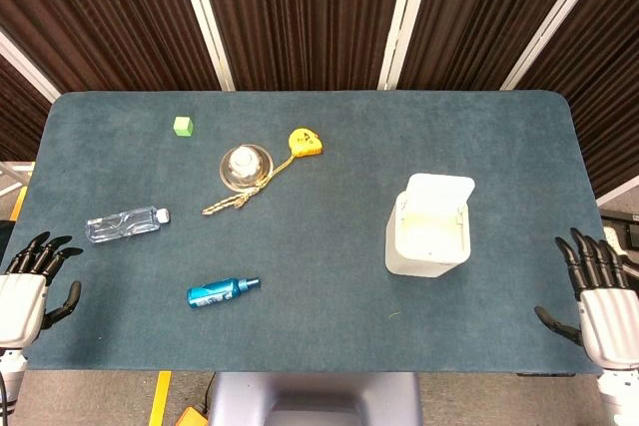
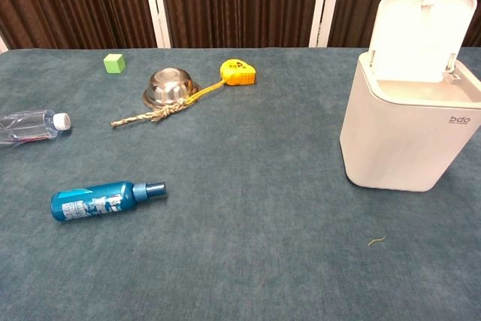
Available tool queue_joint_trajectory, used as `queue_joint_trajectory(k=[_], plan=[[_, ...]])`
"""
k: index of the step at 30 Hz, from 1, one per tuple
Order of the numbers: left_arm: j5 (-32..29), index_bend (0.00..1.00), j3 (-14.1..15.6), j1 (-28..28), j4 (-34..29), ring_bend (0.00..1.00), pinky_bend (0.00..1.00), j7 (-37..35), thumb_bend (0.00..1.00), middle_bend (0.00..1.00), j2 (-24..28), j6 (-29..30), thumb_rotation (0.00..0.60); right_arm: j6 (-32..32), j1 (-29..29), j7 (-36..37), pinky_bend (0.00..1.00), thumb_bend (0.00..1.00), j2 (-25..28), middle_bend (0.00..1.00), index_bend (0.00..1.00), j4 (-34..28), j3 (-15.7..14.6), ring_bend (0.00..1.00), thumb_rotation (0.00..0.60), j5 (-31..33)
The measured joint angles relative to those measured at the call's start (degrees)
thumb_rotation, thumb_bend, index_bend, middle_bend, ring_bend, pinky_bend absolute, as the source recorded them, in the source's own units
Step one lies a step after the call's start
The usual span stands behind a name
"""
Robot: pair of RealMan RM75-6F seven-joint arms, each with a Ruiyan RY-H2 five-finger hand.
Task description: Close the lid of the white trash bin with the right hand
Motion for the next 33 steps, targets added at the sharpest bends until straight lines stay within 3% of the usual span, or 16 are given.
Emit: queue_joint_trajectory(k=[3,6,8,10,12,14,22,27,33], plan=[[0.13,0.30,0.01,0.05,0.14,0.09,0.24,0.15,0.46,0.17,-0.16,0.20,0.600,-1.21,0.22,0.28,0.05,0.16,0.20,0.08,0.06,-0.23,-0.47,0.01,0.600,0.10],[-0.01,0.30,-0.10,0.13,0.07,0.09,0.24,0.36,0.46,0.17,-0.25,0.42,0.600,-1.49,0.40,0.30,0.19,0.16,0.15,0.22,0.08,-0.52,-0.59,0.13,0.600,-0.11],[-0.02,0.30,-0.17,0.16,0.02,0.09,0.24,0.10,0.46,0.17,-0.31,0.56,0.600,-0.80,0.51,0.36,0.42,0.16,-0.63,0.41,0.09,0.30,-0.47,0.37,0.600,-1.01],[0.05,0.30,-0.14,0.16,0.14,0.09,0.24,-0.22,0.46,0.17,-0.33,0.55,0.600,-0.44,0.63,-0.10,0.59,0.17,-1.25,0.52,0.09,0.99,-0.46,0.53,0.600,-1.88],[0.01,0.30,0.05,0.21,0.10,0.09,0.24,-0.19,0.46,0.17,-0.22,0.33,0.600,-0.75,0.89,-0.93,0.74,0.21,-1.07,0.58,0.09,0.33,-0.48,0.65,0.600,-2.18],[0.13,0.30,0.21,0.30,-0.35,0.09,0.24,-0.07,0.46,0.17,0.06,0.33,0.600,-1.51,1.48,-2.14,0.86,0.32,-0.66,0.66,0.10,-1.81,-0.32,0.75,0.600,-2.44],[1.33,0.30,0.48,0.90,-1.23,0.09,0.24,0.82,0.46,0.17,0.56,1.99,0.600,-7.21,5.02,-11.61,0.96,0.70,2.09,0.78,0.12,-13.79,2.18,0.86,0.600,0.21],[-0.16,0.30,0.28,0.83,-1.28,0.09,0.24,-0.09,0.46,0.17,0.97,0.72,0.600,-9.96,7.24,-22.63,0.96,0.78,3.26,0.79,0.17,-21.13,4.64,0.86,0.600,4.06],[0.43,0.30,0.12,1.07,-1.25,0.09,0.24,-0.83,0.46,0.17,1.24,1.72,0.600,-14.16,12.17,-36.03,0.96,0.85,4.59,0.81,0.32,-30.75,8.94,0.87,0.600,18.82]])
